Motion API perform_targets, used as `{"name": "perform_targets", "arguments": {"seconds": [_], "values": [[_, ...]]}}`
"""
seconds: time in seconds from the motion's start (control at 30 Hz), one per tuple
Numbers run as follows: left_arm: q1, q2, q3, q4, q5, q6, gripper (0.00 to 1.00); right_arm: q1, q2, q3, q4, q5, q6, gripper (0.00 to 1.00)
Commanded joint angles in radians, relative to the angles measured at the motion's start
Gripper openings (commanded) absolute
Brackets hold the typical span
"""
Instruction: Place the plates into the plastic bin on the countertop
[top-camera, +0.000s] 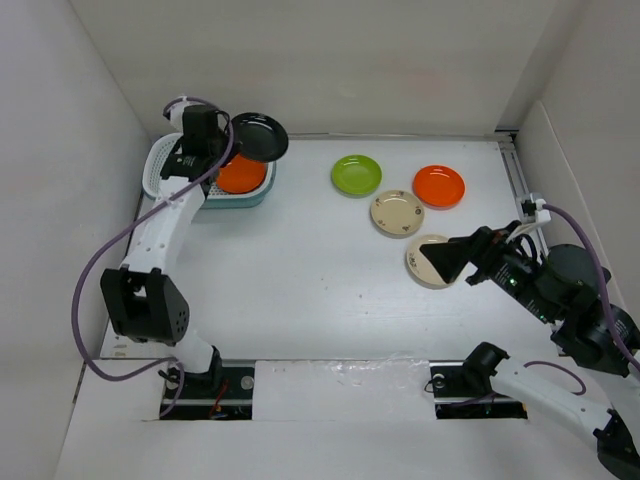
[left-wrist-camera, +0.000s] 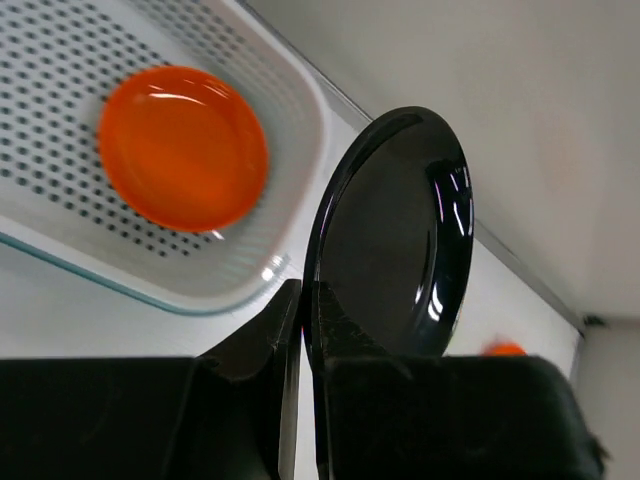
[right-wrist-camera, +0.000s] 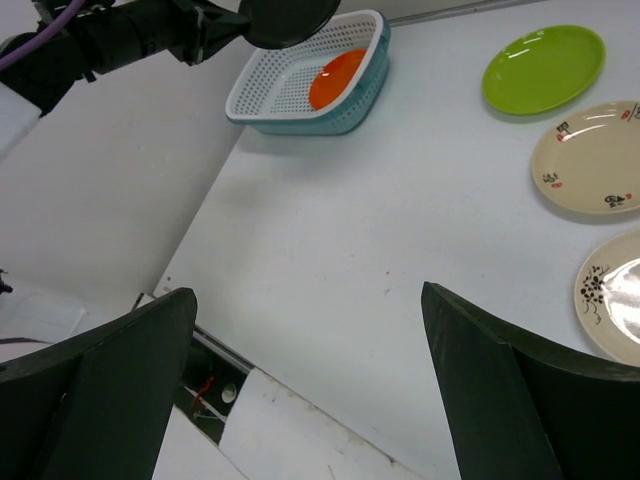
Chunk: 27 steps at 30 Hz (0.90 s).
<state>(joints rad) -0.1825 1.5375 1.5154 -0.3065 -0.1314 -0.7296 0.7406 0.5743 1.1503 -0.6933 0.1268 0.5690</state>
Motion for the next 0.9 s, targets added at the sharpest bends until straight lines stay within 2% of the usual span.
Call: {"name": "perform_targets", "arguments": {"seconds": [0.0, 0.13, 0.23, 0.33, 0.8, 0.87], "values": [[0.069, 0.087, 0.051, -0.037, -0.077, -0.063, 0.0, -0.001, -0.019, 0.008, 0.055, -0.016, -0.009, 1.0], [0.136, 0.189, 0.126, 0.001, -0.074, -0.073, 0.0, -0.001, -0.04, -0.01, 0.064, -0.007, -0.009, 1.0], [0.189, 0.286, 0.222, -0.052, -0.074, -0.062, 0.0, -0.001, -0.05, -0.011, 0.054, -0.007, -0.009, 1.0], [0.228, 0.346, 0.233, -0.026, -0.04, -0.036, 0.0, -0.001, -0.059, -0.011, 0.044, -0.007, -0.009, 1.0], [0.241, 0.504, 0.229, 0.056, 0.059, 0.01, 0.0, -0.001, -0.068, -0.001, -0.003, 0.011, -0.009, 1.0], [0.241, 0.504, 0.229, 0.047, 0.059, 0.01, 0.11, -0.001, -0.079, 0.008, -0.012, 0.011, 0.0, 1.0]]}}
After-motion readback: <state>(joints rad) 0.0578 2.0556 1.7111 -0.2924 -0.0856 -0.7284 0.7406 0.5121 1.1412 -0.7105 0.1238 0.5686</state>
